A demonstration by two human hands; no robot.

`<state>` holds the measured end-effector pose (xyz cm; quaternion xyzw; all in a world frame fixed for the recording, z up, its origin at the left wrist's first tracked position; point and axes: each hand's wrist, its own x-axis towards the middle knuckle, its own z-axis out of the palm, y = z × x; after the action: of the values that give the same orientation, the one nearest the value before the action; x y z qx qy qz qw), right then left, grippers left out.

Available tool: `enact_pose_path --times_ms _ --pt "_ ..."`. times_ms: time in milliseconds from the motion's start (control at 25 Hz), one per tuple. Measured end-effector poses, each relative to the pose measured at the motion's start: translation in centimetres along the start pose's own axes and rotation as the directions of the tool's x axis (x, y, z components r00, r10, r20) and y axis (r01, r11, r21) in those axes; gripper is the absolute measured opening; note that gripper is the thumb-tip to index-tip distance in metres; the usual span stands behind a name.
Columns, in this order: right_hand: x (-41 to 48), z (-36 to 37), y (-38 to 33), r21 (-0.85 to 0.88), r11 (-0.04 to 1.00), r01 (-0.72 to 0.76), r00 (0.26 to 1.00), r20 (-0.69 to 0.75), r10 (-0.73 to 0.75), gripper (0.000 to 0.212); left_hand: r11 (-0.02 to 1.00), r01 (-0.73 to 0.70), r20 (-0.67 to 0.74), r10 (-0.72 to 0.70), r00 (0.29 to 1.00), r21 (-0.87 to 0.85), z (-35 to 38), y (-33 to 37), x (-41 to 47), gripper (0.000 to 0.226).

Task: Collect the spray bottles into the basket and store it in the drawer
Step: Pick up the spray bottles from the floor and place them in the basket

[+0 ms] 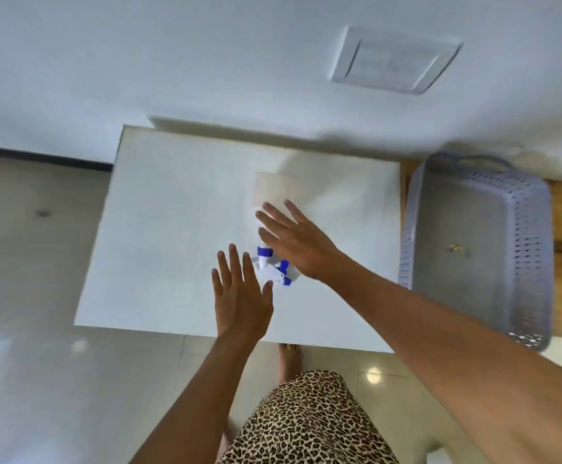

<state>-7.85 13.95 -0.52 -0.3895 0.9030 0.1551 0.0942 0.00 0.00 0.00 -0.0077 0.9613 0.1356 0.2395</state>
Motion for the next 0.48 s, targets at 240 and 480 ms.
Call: enact_pose_path --times_ms 240,480 --pt "3.9 3.9 0.4 -0.413 0.888 0.203 0.967 -0.056 -0.247 0.04 0.985 0.115 0.012 -0.115 0.993 -0.128 4.7 0.1 2.3 0.06" --pt "3.7 5.1 1.2 -0.332 0.934 0.134 0.936 -0.268 -0.229 0.015 0.894 0.213 -0.029 -0.243 0.97 -0.394 5.1 1.6 2.1 0.066"
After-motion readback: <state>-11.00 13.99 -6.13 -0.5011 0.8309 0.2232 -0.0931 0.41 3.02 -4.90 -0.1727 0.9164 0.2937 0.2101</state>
